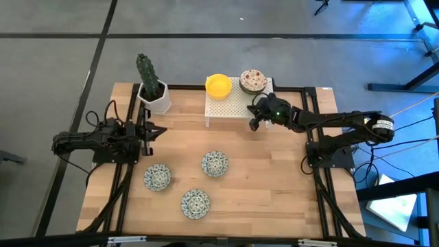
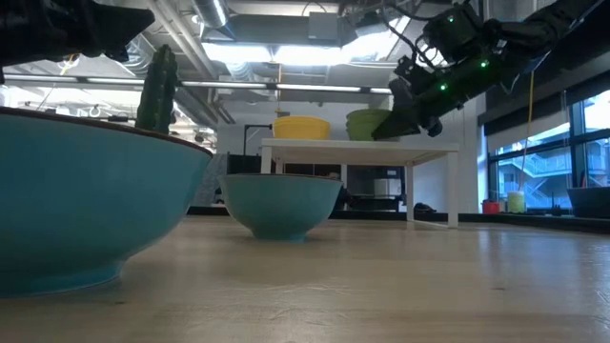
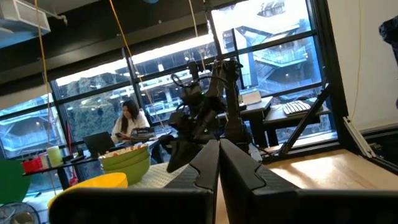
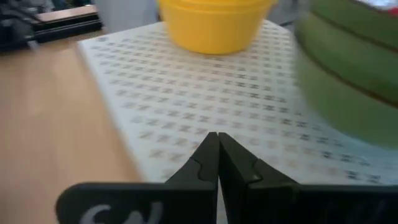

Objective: Pick & Place Mini bowls
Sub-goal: Put the middle left blue bowl on the shelf

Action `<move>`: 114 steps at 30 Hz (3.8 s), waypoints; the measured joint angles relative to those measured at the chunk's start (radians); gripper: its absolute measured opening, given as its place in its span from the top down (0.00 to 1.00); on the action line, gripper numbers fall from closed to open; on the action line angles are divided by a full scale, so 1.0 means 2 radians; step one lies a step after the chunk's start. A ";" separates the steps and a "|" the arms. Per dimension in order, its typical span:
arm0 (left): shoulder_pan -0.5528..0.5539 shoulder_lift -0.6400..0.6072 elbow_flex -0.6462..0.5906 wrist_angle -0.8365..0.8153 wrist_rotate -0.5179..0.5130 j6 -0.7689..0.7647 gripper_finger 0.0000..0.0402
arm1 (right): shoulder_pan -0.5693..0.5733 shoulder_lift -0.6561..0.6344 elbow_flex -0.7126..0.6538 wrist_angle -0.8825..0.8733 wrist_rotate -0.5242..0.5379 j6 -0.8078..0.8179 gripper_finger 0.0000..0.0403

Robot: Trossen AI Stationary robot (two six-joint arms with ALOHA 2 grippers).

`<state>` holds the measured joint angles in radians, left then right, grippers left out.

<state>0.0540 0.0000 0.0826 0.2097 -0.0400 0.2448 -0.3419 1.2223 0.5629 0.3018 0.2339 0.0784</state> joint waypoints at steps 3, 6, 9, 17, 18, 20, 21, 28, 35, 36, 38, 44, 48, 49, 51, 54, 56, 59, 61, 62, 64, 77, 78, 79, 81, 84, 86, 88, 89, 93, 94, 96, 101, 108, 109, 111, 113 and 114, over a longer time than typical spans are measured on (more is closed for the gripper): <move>0.000 0.000 0.000 -0.003 0.000 -0.007 0.98 | 0.021 -0.008 0.000 0.000 -0.008 0.000 0.99; 0.000 0.000 0.000 -0.007 0.000 -0.007 0.99 | 0.043 -0.027 0.000 0.000 -0.054 -0.008 0.99; 0.000 0.000 0.000 -0.010 0.000 -0.007 0.99 | 0.066 -0.057 0.000 0.001 -0.117 -0.013 0.99; 0.000 0.000 0.000 -0.014 0.000 -0.006 0.98 | 0.135 -0.176 0.000 -0.038 -0.194 -0.008 0.99; 0.000 0.000 0.000 -0.015 0.000 -0.007 0.98 | 0.142 -0.193 0.000 -0.055 -0.193 -0.010 0.99; 0.000 0.000 0.000 -0.015 0.000 -0.007 0.99 | 0.154 -0.224 0.000 -0.092 -0.193 -0.019 0.99; 0.000 0.000 0.000 -0.015 0.000 -0.007 0.99 | 0.159 -0.238 -0.001 -0.102 -0.195 -0.026 0.99; 0.000 0.000 0.000 -0.009 0.000 0.001 0.99 | 0.190 -0.313 -0.066 -0.036 -0.223 -0.039 0.97; 0.000 0.000 0.000 -0.013 0.000 0.001 0.99 | 0.182 -0.375 -0.130 0.018 -0.214 -0.042 0.97; 0.000 0.000 0.000 -0.013 0.000 0.002 0.99 | 0.179 -0.387 -0.135 0.020 -0.214 -0.044 0.97; 0.000 0.000 0.000 -0.010 0.000 0.002 0.99 | 0.174 -0.408 -0.150 0.029 -0.214 -0.049 0.97; 0.000 0.000 0.000 -0.002 0.000 -0.002 0.98 | 0.173 -0.442 -0.209 0.096 -0.205 -0.043 0.97; 0.000 0.000 0.000 -0.011 0.000 -0.003 0.99 | 0.173 -0.447 -0.229 0.100 -0.170 -0.030 0.97; 0.000 0.000 0.000 -0.014 0.000 -0.003 0.99 | 0.173 -0.447 -0.232 0.100 -0.163 -0.030 0.97; 0.000 0.000 0.000 -0.017 0.000 -0.002 0.99 | 0.173 -0.447 -0.236 0.099 -0.160 -0.030 0.97; 0.000 0.000 0.000 -0.017 -0.005 0.005 0.99 | 0.173 -0.447 -0.236 0.091 -0.161 -0.031 0.97; 0.000 0.000 0.000 -0.017 -0.009 0.006 0.98 | 0.173 -0.446 -0.236 0.091 -0.161 -0.031 0.97; 0.000 0.001 0.000 -0.018 -0.011 0.006 0.98 | 0.173 -0.446 -0.236 0.090 -0.161 -0.033 0.97; 0.000 0.001 0.000 -0.023 -0.011 0.006 0.99 | 0.173 -0.446 -0.236 0.090 -0.161 -0.035 0.97; 0.000 0.001 0.000 -0.025 -0.011 0.006 0.99 | 0.173 -0.446 -0.236 0.090 -0.160 -0.036 0.97; 0.000 0.001 0.000 -0.028 -0.011 0.006 0.99 | 0.173 -0.446 -0.236 0.090 -0.160 -0.042 0.97; 0.000 0.001 0.000 -0.027 -0.011 0.003 0.98 | 0.173 -0.446 -0.236 0.089 -0.117 -0.069 0.97; 0.000 0.001 0.000 -0.028 -0.011 0.004 0.98 | 0.173 -0.446 -0.236 0.088 -0.116 -0.069 0.97; 0.000 0.001 0.000 -0.030 -0.011 -0.003 0.98 | 0.173 -0.446 -0.236 0.086 -0.114 -0.069 0.97; 0.000 0.001 0.000 -0.042 -0.006 -0.040 0.98 | 0.173 -0.445 -0.236 0.080 -0.113 -0.068 0.97; 0.000 0.006 0.000 -0.048 0.015 -0.047 0.99 | 0.173 -0.445 -0.236 0.074 -0.113 -0.063 0.97; 0.000 0.013 0.000 -0.050 0.020 -0.048 0.99 | 0.173 -0.445 -0.236 0.075 -0.113 -0.062 0.97; 0.000 0.023 0.000 -0.047 0.020 -0.046 1.00 | 0.173 -0.445 -0.236 0.075 -0.113 -0.065 0.97; 0.000 0.028 0.000 -0.046 0.020 -0.046 0.99 | 0.173 -0.445 -0.236 0.075 -0.113 -0.067 0.97; 0.000 0.053 0.000 -0.035 0.037 -0.063 0.99 | 0.173 -0.445 -0.236 0.074 -0.113 -0.068 0.97; 0.000 0.060 0.002 -0.034 0.045 -0.071 1.00 | 0.173 -0.445 -0.236 0.072 -0.113 -0.067 0.97; -0.001 0.078 0.015 -0.032 0.066 -0.082 1.00 | 0.173 -0.445 -0.236 0.070 -0.113 -0.067 0.97; -0.023 0.105 0.036 -0.024 0.107 -0.117 1.00 | 0.173 -0.445 -0.235 0.076 -0.111 -0.075 0.97; -0.070 0.142 0.057 -0.051 0.061 -0.224 0.99 | 0.173 -0.445 -0.235 0.061 -0.112 -0.078 0.97; -0.076 0.149 0.063 -0.065 0.052 -0.241 0.99 | 0.173 -0.445 -0.235 0.059 -0.112 -0.078 0.97; -0.088 0.164 0.076 -0.108 0.028 -0.265 1.00 | 0.173 -0.445 -0.235 0.060 -0.112 -0.081 0.97; -0.097 0.184 0.091 -0.150 -0.012 -0.283 1.00 | 0.173 -0.445 -0.235 0.063 -0.112 -0.082 0.97; -0.100 0.195 0.100 -0.172 -0.035 -0.295 0.99 | 0.173 -0.445 -0.235 0.064 -0.112 -0.081 0.97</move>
<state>-0.1456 0.3904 0.2823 -0.1343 -0.1099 -0.3457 0.0036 0.3317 0.0925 0.4300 0.0100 -0.0844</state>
